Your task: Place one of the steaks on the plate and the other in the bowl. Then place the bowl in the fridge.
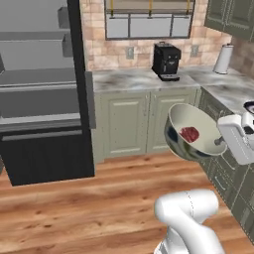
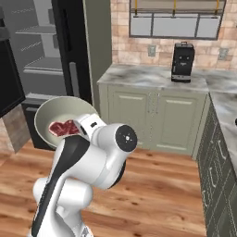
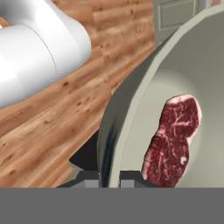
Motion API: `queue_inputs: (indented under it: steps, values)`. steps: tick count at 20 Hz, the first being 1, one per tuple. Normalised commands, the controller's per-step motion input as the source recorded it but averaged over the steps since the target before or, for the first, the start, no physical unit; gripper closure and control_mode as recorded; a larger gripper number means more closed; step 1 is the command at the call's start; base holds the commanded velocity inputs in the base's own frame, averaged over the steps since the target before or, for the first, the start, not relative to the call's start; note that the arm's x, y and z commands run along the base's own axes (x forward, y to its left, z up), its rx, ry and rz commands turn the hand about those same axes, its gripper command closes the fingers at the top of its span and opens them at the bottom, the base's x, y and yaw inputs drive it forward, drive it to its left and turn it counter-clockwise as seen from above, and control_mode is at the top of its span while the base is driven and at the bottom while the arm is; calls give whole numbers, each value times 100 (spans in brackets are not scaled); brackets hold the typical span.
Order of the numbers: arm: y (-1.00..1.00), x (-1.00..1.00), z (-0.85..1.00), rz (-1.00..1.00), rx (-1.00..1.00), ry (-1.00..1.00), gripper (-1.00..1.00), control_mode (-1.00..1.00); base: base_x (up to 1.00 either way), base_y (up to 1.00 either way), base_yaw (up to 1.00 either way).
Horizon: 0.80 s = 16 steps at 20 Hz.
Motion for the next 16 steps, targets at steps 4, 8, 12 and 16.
queue_inputs:
  steps: [4, 8, 12, 16]
  values:
    - [0, 0, 0, 0, 0, 0, 100, 100, 47, 66, 14]
    - [0, 0, 0, 0, 0, 0, 100, 100, 50, 61, 11]
    - [0, 0, 0, 0, 0, 0, 100, 100, 50, 50, 9]
    - [0, 0, 0, 0, 0, 0, 100, 100, 50, 49, 7]
